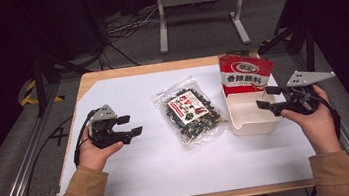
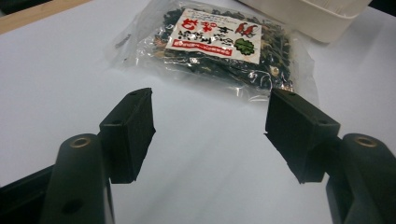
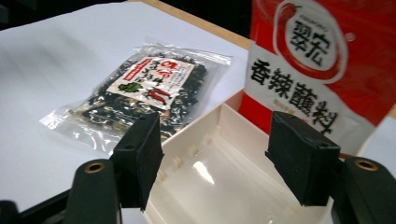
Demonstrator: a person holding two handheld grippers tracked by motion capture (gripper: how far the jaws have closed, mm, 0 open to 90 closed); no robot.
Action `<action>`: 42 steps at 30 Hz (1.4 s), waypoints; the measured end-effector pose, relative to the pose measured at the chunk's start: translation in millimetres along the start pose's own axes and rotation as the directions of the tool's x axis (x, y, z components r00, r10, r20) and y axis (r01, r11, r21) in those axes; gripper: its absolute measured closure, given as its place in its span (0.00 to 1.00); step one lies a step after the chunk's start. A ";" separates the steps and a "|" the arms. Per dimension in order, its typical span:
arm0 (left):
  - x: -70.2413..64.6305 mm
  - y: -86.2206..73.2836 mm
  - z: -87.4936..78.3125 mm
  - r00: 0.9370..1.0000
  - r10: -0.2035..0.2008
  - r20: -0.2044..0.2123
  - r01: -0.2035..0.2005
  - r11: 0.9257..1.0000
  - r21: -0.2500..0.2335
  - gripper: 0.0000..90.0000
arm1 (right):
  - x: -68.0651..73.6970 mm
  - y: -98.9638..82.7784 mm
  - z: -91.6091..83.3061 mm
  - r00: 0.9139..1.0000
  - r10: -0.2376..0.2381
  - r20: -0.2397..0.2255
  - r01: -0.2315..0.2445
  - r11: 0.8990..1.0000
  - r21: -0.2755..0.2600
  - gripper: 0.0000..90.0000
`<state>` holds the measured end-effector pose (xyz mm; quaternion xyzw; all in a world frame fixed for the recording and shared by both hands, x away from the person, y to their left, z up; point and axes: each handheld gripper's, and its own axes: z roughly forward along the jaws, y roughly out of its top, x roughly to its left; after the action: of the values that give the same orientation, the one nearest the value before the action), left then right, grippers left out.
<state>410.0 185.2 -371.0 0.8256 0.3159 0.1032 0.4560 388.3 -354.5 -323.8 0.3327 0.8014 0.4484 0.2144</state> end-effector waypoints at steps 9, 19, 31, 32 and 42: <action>5.9 4.3 5.1 0.999 -0.050 -0.011 0.051 0.998 0.036 0.35 | 14.7 -4.1 6.5 0.999 -0.031 -0.019 0.031 0.999 0.010 0.38; 10.9 18.3 24.1 0.995 -0.096 0.001 0.096 0.995 0.031 0.29 | 25.4 -2.8 18.0 0.996 -0.062 -0.056 0.063 0.998 0.023 0.38; 21.0 29.9 47.5 0.986 -0.164 -0.022 0.165 0.986 0.032 0.28 | 29.6 -0.1 15.6 0.995 -0.078 -0.056 0.078 0.997 0.009 0.38; 22.4 31.5 49.4 0.986 -0.164 -0.027 0.165 0.985 0.045 0.29 | 29.8 0.0 14.9 0.995 -0.079 -0.055 0.080 0.997 0.007 0.38; 30.0 50.6 72.0 0.987 -0.149 -0.058 0.152 0.987 0.048 0.28 | 37.4 -6.0 8.1 0.996 -0.080 -0.045 0.081 0.997 0.012 0.38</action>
<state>488.0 134.6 -373.7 0.8079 0.3919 0.0825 0.4323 365.8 -325.0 -334.7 0.2916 0.8219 0.4412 0.2119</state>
